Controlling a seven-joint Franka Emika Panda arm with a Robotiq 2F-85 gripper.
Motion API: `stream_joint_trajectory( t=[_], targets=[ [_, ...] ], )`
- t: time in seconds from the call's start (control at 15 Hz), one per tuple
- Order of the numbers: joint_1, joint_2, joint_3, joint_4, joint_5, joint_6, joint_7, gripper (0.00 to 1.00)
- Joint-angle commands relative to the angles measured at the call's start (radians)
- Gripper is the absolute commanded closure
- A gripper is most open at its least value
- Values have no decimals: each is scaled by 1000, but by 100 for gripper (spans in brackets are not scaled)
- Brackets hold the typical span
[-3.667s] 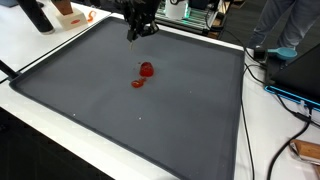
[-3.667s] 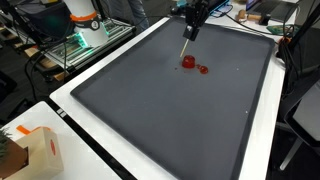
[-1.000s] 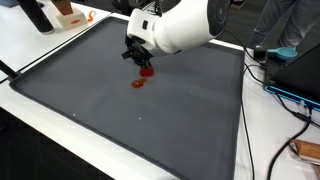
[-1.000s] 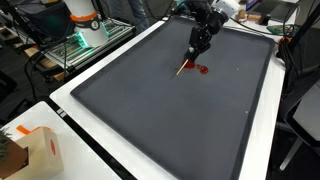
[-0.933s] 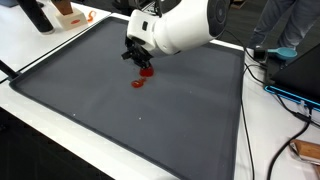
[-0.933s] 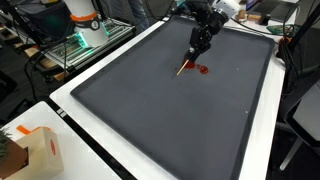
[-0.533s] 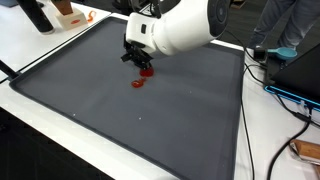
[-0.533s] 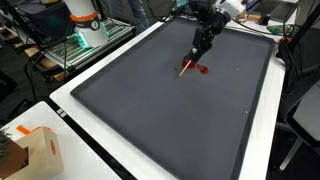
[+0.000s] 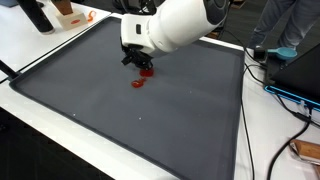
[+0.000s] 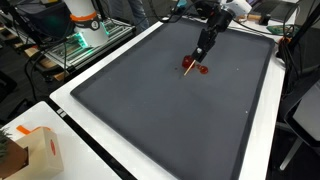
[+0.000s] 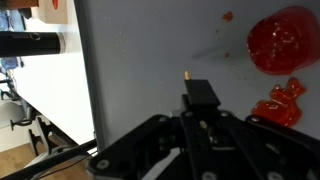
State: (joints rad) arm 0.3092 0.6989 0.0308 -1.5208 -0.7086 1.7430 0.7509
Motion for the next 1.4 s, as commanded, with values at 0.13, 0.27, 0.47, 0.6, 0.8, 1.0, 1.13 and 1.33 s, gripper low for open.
stream_joint_trajectory(
  t=[0.13, 0.27, 0.47, 0.6, 0.8, 1.0, 1.13, 1.33],
  targets=[
    [-41, -57, 17, -28, 136, 71, -143, 97],
    [-49, -81, 13, -37, 190, 95, -193, 97],
    [-62, -122, 9, -55, 275, 132, -272, 97],
    [-78, -149, 14, -67, 331, 155, -328, 97],
    [-105, -193, 24, -90, 421, 188, -423, 97],
    [-130, -228, 30, -111, 501, 204, -512, 97],
    [-142, -253, 33, -129, 537, 213, -557, 97],
    [-159, -287, 39, -155, 585, 224, -617, 97]
  ],
)
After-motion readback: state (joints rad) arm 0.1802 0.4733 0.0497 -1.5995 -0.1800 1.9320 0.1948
